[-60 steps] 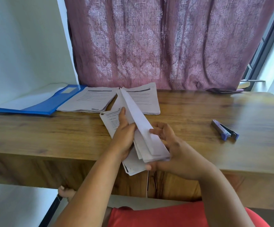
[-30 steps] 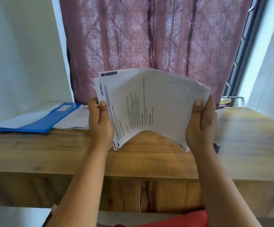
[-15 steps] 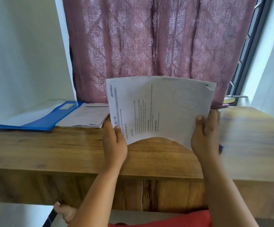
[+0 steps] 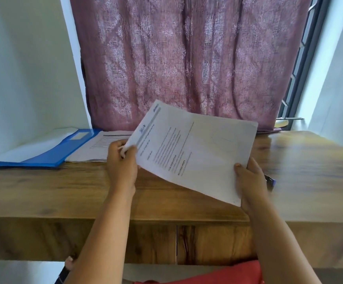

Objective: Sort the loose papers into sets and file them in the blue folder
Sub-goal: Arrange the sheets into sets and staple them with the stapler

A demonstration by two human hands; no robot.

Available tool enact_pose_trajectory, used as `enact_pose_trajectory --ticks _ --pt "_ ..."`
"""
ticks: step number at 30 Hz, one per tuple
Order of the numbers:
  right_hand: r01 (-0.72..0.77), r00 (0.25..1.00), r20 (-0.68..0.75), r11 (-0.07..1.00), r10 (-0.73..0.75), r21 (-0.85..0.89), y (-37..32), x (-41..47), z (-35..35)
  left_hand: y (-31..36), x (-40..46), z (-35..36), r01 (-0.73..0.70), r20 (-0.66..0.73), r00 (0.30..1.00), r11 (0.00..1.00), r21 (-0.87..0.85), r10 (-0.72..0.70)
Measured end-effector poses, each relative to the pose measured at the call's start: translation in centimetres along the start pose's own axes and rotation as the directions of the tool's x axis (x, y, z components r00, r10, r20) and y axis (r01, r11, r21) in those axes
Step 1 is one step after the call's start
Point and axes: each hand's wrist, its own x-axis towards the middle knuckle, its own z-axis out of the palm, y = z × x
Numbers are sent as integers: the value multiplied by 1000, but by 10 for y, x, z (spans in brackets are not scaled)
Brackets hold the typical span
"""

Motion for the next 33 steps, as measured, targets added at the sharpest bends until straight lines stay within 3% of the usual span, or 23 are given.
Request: enact_pose_trajectory --ticks 2,6,9,11,14,16,18,21,24,26,28,33 --pt "-111 994 4 983 111 147 2 -8 6 3 -8 11 87 -59 992 958 -273 -107" --pt "-143 989 -4 963 147 230 10 -29 31 -9 -44 51 246 166 965 916 -317 -201" --pt "-93 996 11 977 93 192 16 -41 43 -15 -51 66 351 133 936 835 -424 -326" --pt "-50 999 4 993 50 111 15 -42 40 -14 -43 64 358 138 933 831 -425 -332" --pt "125 989 -61 979 -136 -160 7 -28 25 -4 -30 52 302 177 950 896 -326 -256" --pt "287 939 -61 870 -337 -400 -4 -14 15 5 -22 42 272 220 952 915 -296 -212" --pt "391 900 32 773 -435 -499 -16 2 10 11 -15 34 199 261 957 945 -261 -129" --pt "399 910 244 870 -336 -289 -31 17 15 17 -8 28 -12 314 948 988 -153 61" --pt "394 913 152 915 -379 -89 -37 18 25 25 -7 29 -205 270 936 974 -97 224" --pt "458 889 60 882 -454 -108 -39 14 28 31 -8 29 -348 246 904 936 -48 349" --pt "483 874 53 853 -482 -197 -38 9 29 31 -8 30 -459 275 854 888 -1 441" --pt "430 902 41 891 -429 -144 -32 5 29 15 -8 38 -494 309 827 870 -2 470"
